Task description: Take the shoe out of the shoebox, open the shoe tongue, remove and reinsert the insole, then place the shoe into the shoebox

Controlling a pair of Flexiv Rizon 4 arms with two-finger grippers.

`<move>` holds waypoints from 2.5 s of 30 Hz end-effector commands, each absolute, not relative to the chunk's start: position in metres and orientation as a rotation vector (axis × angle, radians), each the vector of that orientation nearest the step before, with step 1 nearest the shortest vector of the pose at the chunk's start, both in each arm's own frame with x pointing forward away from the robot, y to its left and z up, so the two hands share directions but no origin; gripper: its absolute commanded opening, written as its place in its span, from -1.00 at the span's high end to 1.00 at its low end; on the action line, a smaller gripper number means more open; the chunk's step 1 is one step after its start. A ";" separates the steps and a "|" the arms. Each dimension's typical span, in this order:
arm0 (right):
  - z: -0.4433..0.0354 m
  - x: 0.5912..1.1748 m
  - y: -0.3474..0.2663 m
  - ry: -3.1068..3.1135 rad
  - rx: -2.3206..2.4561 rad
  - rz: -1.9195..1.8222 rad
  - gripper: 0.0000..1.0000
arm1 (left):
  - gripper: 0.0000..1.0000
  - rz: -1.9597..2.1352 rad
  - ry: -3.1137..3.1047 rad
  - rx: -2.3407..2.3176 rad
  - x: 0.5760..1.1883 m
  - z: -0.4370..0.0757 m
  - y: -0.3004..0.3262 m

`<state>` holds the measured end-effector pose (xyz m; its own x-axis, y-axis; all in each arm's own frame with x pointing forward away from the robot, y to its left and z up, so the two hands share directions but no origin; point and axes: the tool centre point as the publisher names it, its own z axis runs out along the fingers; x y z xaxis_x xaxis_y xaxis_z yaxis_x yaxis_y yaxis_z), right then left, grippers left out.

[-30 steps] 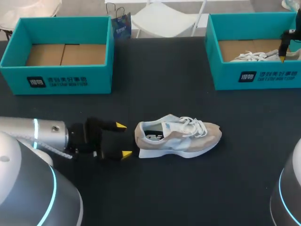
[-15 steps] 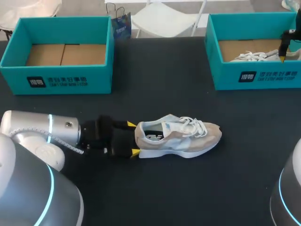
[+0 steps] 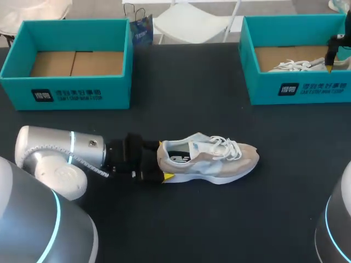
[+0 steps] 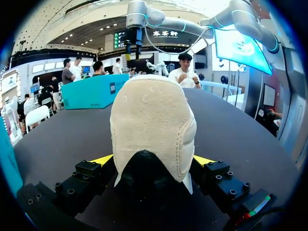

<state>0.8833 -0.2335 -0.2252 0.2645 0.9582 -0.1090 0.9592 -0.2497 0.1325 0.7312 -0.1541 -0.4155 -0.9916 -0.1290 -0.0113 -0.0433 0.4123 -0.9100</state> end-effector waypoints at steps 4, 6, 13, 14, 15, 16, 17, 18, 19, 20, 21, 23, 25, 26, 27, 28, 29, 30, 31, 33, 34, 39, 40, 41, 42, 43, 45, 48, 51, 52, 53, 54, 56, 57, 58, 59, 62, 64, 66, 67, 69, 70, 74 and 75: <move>-0.226 0.884 -0.233 1.807 2.356 -0.009 -1.00 | 0.30 -1.602 2.604 -0.148 0.733 -0.426 -0.162; -0.226 0.884 -0.233 1.807 2.356 -0.009 -1.00 | 1.00 -1.607 2.605 -0.151 0.732 -0.426 -0.161; -0.226 0.884 -0.233 1.807 2.356 -0.009 -1.00 | 1.00 -1.618 2.611 -0.159 0.728 -0.421 -0.158; -0.226 0.884 -0.233 1.807 2.356 -0.009 -1.00 | 1.00 -1.618 2.611 -0.159 0.728 -0.421 -0.158; -0.226 0.884 -0.233 1.807 2.356 -0.009 -1.00 | 1.00 -1.618 2.611 -0.159 0.728 -0.421 -0.158; -0.226 0.884 -0.233 1.807 2.356 -0.009 -1.00 | 1.00 -1.618 2.611 -0.159 0.728 -0.421 -0.158; -0.226 0.884 -0.233 1.807 2.356 -0.009 -1.00 | 1.00 -1.618 2.611 -0.159 0.728 -0.421 -0.158; -0.226 0.884 -0.233 1.807 2.356 -0.009 -1.00 | 1.00 -1.618 2.611 -0.159 0.728 -0.421 -0.158; -0.226 0.884 -0.233 1.807 2.356 -0.009 -1.00 | 1.00 -1.618 2.611 -0.159 0.728 -0.421 -0.158; -0.226 0.884 -0.233 1.807 2.356 -0.009 -1.00 | 1.00 -1.618 2.611 -0.159 0.728 -0.421 -0.158; -0.226 0.884 -0.233 1.807 2.356 -0.009 -1.00 | 1.00 -1.618 2.611 -0.159 0.728 -0.421 -0.158; -0.226 0.884 -0.233 1.807 2.356 -0.009 -1.00 | 1.00 -1.618 2.611 -0.159 0.728 -0.421 -0.158; -0.226 0.884 -0.233 1.807 2.356 -0.009 -1.00 | 1.00 -1.618 2.611 -0.159 0.728 -0.421 -0.158; -0.226 0.884 -0.233 1.807 2.356 -0.009 -1.00 | 1.00 -1.618 2.611 -0.159 0.728 -0.421 -0.158; -0.226 0.884 -0.233 1.807 2.356 -0.009 -1.00 | 1.00 -1.618 2.611 -0.159 0.728 -0.421 -0.158; -0.226 0.884 -0.233 1.807 2.356 -0.009 -1.00 | 1.00 -1.618 2.611 -0.159 0.728 -0.421 -0.158; -0.226 0.884 -0.233 1.807 2.356 -0.009 -1.00 | 1.00 -1.618 2.611 -0.159 0.728 -0.421 -0.158; -0.226 0.884 -0.233 1.807 2.356 -0.009 -1.00 | 1.00 -1.618 2.611 -0.159 0.728 -0.421 -0.158; -0.226 0.884 -0.233 1.807 2.356 -0.009 -1.00 | 1.00 -1.618 2.611 -0.159 0.728 -0.421 -0.158; -0.226 0.884 -0.233 1.807 2.356 -0.009 -1.00 | 1.00 -1.618 2.611 -0.159 0.728 -0.421 -0.158; -0.226 0.884 -0.233 1.807 2.356 -0.009 -1.00 | 1.00 -1.618 2.611 -0.159 0.728 -0.421 -0.158; -0.225 0.870 -0.215 1.820 2.321 -0.029 -1.00 | 1.00 -1.618 2.611 -0.159 0.728 -0.421 -0.158; -0.225 0.853 -0.191 1.818 2.302 -0.034 -1.00 | 1.00 -1.618 2.611 -0.159 0.728 -0.421 -0.158; -0.225 0.847 -0.184 1.814 2.306 -0.028 -1.00 | 1.00 -1.618 2.611 -0.159 0.728 -0.421 -0.158; -0.226 0.839 -0.173 1.806 2.311 -0.012 -1.00 | 1.00 -1.618 2.611 -0.159 0.728 -0.421 -0.158; -0.227 0.829 -0.158 1.802 2.314 -0.008 -1.00 | 1.00 -1.618 2.611 -0.159 0.728 -0.421 -0.158; -0.228 0.816 -0.139 1.791 2.327 0.027 -1.00 | 1.00 -1.618 2.611 -0.159 0.728 -0.421 -0.158; -0.232 0.798 -0.108 1.802 2.338 0.059 -1.00 | 1.00 -1.618 2.611 -0.159 0.728 -0.421 -0.158; -0.239 0.781 -0.069 1.818 2.318 0.018 -1.00 | 1.00 -1.618 2.611 -0.159 0.728 -0.421 -0.158; -0.240 0.776 -0.057 1.826 2.327 0.068 -1.00 | 1.00 -1.618 2.611 -0.159 0.728 -0.421 -0.158; -0.242 0.771 -0.045 1.851 2.319 0.067 -1.00 | 1.00 -1.618 2.611 -0.159 0.728 -0.421 -0.158; -0.243 0.770 -0.041 1.851 2.319 0.067 -1.00 | 1.00 -1.618 2.611 -0.159 0.728 -0.421 -0.158; -0.249 0.760 -0.012 1.858 2.337 0.067 -1.00 | 1.00 -1.618 2.611 -0.159 0.728 -0.421 -0.158; -0.251 0.757 -0.001 1.843 2.352 0.077 -1.00 | 1.00 -1.618 2.611 -0.159 0.728 -0.421 -0.158; -0.252 0.755 0.010 1.875 2.356 0.097 -1.00 | 1.00 -1.618 2.611 -0.159 0.728 -0.421 -0.158; -0.254 0.754 0.018 1.890 2.365 0.132 -1.00 | 1.00 -1.618 2.611 -0.159 0.728 -0.421 -0.158; -0.256 0.754 0.036 1.920 2.358 0.113 -1.00 | 1.00 -1.618 2.611 -0.159 0.728 -0.421 -0.158; -0.256 0.754 0.036 1.920 2.358 0.113 -1.00 | 1.00 -1.618 2.611 -0.159 0.728 -0.421 -0.158; -0.256 0.754 0.036 1.920 2.358 0.113 -1.00 | 1.00 -1.618 2.611 -0.159 0.728 -0.421 -0.158; -0.256 0.754 0.036 1.920 2.358 0.113 -1.00 | 1.00 -1.618 2.611 -0.159 0.728 -0.421 -0.158; -0.256 0.754 0.036 1.920 2.358 0.113 -1.00 | 1.00 -1.618 2.611 -0.159 0.728 -0.421 -0.158; -0.256 0.754 0.036 1.920 2.358 0.113 -1.00 | 1.00 -1.618 2.611 -0.159 0.728 -0.421 -0.158; -0.256 0.754 0.036 1.920 2.358 0.113 -1.00 | 1.00 -1.618 2.611 -0.159 0.728 -0.421 -0.158; -0.256 0.754 0.036 1.920 2.358 0.113 -1.00 | 1.00 -1.618 2.611 -0.159 0.728 -0.421 -0.158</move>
